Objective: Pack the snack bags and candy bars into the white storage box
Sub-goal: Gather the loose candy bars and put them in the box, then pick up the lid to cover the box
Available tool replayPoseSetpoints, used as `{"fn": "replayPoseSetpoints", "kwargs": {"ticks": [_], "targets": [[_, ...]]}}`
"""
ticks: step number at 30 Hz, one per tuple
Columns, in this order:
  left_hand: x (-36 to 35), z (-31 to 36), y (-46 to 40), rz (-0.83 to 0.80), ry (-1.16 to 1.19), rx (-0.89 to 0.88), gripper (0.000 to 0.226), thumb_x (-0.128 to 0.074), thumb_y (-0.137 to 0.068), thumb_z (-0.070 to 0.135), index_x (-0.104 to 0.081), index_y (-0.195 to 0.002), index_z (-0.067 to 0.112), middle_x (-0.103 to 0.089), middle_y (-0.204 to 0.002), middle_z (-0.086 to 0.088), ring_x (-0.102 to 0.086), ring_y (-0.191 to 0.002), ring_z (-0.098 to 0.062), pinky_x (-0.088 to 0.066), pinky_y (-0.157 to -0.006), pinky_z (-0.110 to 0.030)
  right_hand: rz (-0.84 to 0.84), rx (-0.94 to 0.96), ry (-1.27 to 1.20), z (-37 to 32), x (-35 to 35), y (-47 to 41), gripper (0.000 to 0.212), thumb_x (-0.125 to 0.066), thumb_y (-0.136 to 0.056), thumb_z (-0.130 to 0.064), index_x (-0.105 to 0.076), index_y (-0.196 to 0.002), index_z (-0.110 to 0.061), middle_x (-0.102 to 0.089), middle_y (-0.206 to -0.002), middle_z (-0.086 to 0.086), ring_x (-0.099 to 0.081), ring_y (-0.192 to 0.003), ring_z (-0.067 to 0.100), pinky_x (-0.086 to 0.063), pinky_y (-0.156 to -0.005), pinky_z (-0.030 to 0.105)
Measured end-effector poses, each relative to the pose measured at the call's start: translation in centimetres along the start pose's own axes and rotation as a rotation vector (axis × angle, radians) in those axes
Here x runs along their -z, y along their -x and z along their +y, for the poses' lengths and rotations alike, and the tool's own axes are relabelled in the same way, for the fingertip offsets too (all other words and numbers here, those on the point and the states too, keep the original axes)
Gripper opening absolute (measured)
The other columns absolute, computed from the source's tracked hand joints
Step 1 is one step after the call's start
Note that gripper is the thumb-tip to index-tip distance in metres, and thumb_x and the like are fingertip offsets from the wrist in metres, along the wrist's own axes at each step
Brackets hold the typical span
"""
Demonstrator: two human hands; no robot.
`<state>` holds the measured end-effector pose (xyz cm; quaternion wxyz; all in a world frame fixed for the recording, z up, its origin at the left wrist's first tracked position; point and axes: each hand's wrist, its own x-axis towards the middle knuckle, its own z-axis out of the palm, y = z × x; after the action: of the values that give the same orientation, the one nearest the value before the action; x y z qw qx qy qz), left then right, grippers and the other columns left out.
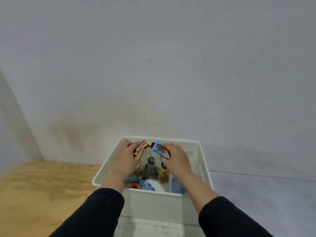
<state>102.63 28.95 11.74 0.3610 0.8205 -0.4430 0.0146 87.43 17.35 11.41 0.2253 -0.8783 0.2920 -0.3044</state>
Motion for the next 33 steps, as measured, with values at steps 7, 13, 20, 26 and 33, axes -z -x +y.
{"fn": "replayPoseSetpoints", "kwargs": {"ticks": [7, 13, 20, 26, 33], "targets": [[0.3, -4.1, 0.2, -0.199, -0.135, 0.012, 0.061, -0.045, -0.088, 0.057, -0.036, -0.143, 0.033, -0.042, -0.138, -0.003, -0.051, -0.12, -0.022, -0.041, -0.106, -0.036, -0.385, -0.195, -0.007, -0.2, -6.5, 0.8, 0.087, -0.072, -0.068, -0.056, -0.028, -0.142, -0.045, -0.049, -0.143, -0.009, -0.046, -0.129, 0.02, -0.044, -0.102, 0.045], [0.0, -4.7, -0.1, -0.281, -0.237, -0.03, 0.059, -0.038, -0.089, 0.059, -0.035, -0.142, 0.033, -0.042, -0.144, 0.001, -0.047, -0.126, -0.02, -0.043, -0.103, -0.039, -0.394, -0.129, 0.239, -0.4, -5.1, 0.8, 0.066, -0.063, -0.08, -0.055, -0.043, -0.14, -0.035, -0.049, -0.143, -0.001, -0.044, -0.13, 0.024, -0.04, -0.105, 0.039], [0.9, -1.8, 2.1, -0.27, -0.257, -0.076, 0.045, -0.043, -0.089, 0.051, -0.051, -0.13, 0.033, -0.054, -0.133, 0.005, -0.05, -0.122, -0.018, -0.046, -0.096, -0.036, -0.364, -0.067, 0.367, -1.4, -0.2, 3.6, 0.045, -0.052, -0.088, -0.052, -0.057, -0.127, -0.03, -0.058, -0.132, -0.003, -0.05, -0.121, 0.021, -0.043, -0.097, 0.035], [2.3, 1.0, 8.2, -0.279, -0.336, -0.137, 0.035, -0.048, -0.091, 0.042, -0.059, -0.122, 0.032, -0.053, -0.133, 0.003, -0.045, -0.125, -0.019, -0.042, -0.099, -0.036, -0.317, -0.025, 0.414, -2.2, 3.9, 10.0, 0.043, -0.041, -0.093, -0.052, -0.056, -0.128, -0.031, -0.052, -0.138, 0.0, -0.044, -0.127, 0.021, -0.038, -0.103, 0.04], [2.3, -0.5, 19.4, -0.275, -0.305, -0.055, 0.035, -0.051, -0.091, 0.038, -0.057, -0.124, 0.029, -0.046, -0.139, 0.003, -0.038, -0.131, -0.019, -0.038, -0.102, -0.039, -0.124, -0.051, 0.392, -1.1, 4.7, 21.1, 0.033, -0.046, -0.093, -0.045, -0.059, -0.12, -0.031, -0.05, -0.12, -0.002, -0.041, -0.115, 0.019, -0.033, -0.091, 0.035]]}}
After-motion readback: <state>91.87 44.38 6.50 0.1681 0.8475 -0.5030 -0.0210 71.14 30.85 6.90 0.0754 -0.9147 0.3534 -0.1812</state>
